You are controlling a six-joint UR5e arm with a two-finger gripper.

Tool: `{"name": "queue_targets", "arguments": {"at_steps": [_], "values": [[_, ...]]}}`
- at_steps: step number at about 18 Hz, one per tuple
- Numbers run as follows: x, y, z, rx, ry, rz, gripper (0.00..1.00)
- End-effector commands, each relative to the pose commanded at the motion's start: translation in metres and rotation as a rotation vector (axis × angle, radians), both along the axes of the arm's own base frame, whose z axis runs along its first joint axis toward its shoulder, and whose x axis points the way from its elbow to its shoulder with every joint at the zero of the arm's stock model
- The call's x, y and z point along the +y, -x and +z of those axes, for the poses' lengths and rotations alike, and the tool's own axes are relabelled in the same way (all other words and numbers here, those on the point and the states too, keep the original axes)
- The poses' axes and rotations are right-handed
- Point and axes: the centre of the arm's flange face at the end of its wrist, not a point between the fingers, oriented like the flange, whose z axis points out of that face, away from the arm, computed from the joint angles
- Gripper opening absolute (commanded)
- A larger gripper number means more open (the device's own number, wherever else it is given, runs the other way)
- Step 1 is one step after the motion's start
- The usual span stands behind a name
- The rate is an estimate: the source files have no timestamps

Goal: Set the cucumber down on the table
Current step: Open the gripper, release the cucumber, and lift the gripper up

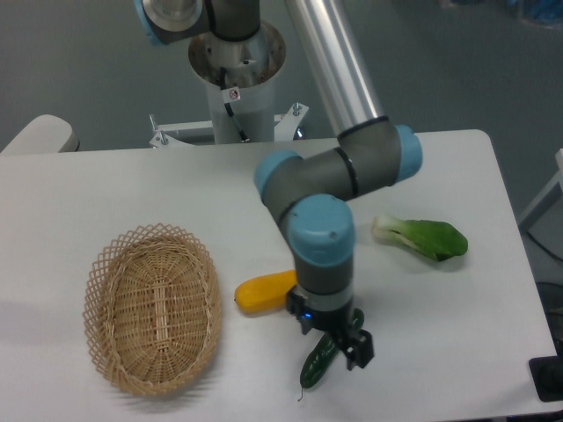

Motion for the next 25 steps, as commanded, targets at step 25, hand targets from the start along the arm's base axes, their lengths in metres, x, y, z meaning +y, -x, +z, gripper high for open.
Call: {"name": "queue_targets", "arguments": {"at_steps": [25], "values": [[-0.115, 0.052, 0.103, 0.104, 0.262, -0.476, 1.00]]}}
